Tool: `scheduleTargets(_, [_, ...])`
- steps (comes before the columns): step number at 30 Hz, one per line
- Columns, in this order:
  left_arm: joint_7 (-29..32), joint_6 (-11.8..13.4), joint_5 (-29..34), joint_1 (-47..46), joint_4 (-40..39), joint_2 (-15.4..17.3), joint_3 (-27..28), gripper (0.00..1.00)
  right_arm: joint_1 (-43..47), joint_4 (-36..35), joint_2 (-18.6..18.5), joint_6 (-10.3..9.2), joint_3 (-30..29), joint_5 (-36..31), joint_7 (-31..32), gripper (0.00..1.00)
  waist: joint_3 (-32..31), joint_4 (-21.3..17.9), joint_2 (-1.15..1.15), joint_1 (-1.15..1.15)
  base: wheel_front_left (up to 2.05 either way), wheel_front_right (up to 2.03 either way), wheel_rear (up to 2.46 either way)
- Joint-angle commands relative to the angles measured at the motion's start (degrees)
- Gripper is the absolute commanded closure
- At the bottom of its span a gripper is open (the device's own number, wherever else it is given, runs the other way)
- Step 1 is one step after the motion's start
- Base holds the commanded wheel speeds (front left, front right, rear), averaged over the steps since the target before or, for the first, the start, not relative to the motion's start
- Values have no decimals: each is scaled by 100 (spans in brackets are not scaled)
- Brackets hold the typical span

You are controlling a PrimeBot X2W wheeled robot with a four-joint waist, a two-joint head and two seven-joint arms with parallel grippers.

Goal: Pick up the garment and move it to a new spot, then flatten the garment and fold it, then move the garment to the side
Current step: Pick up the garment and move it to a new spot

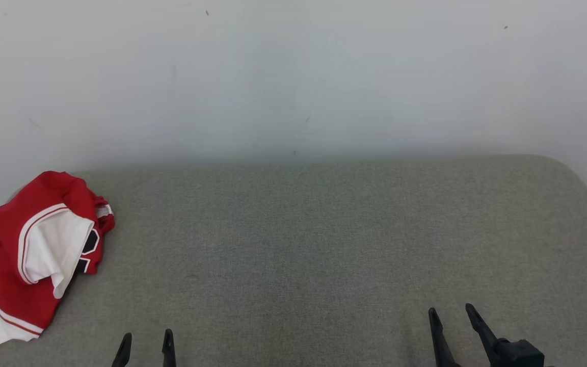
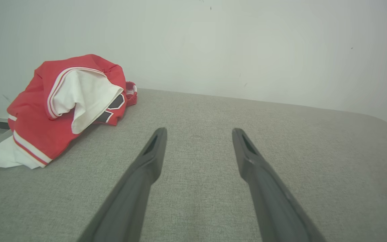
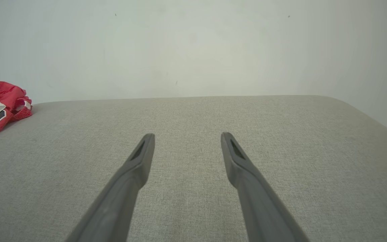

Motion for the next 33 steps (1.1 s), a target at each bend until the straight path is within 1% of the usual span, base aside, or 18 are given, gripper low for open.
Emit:
scheduleTargets(1, [-14,20,-5,32,-21,31,2,0,48,-27,-18,19,-10,-25,-4,0,-3,70,0,-1,0,0,0])
scheduleTargets(6, [-10,-1,22,-51,24,50,-62,0,139,-43,-18,19,-60,28,-4,0,-39,443,0,-1,0,0,0])
scheduleTargets(18, [65,44,-74,35,82,300,82,0,171,-84,-17,18,78,261,-4,0,-131,1548,0,-1,0,0,0])
scheduleTargets(23, [76,61,-113,77,64,393,135,0,210,-95,-17,18,136,338,-3,0,-148,1930,0,-1,0,0,0])
scheduleTargets(24, [90,66,-120,86,43,424,143,0,220,-104,-17,18,140,367,-3,0,-148,2064,0,-1,0,0,0])
scheduleTargets(28, [135,87,-150,94,-10,491,174,0,207,-110,-17,18,180,438,-4,0,-142,2243,0,-1,0,0,0])
scheduleTargets(33, [176,115,-186,121,-74,544,200,0,183,-107,-18,18,243,522,-4,0,-130,2327,0,-1,0,0,0])
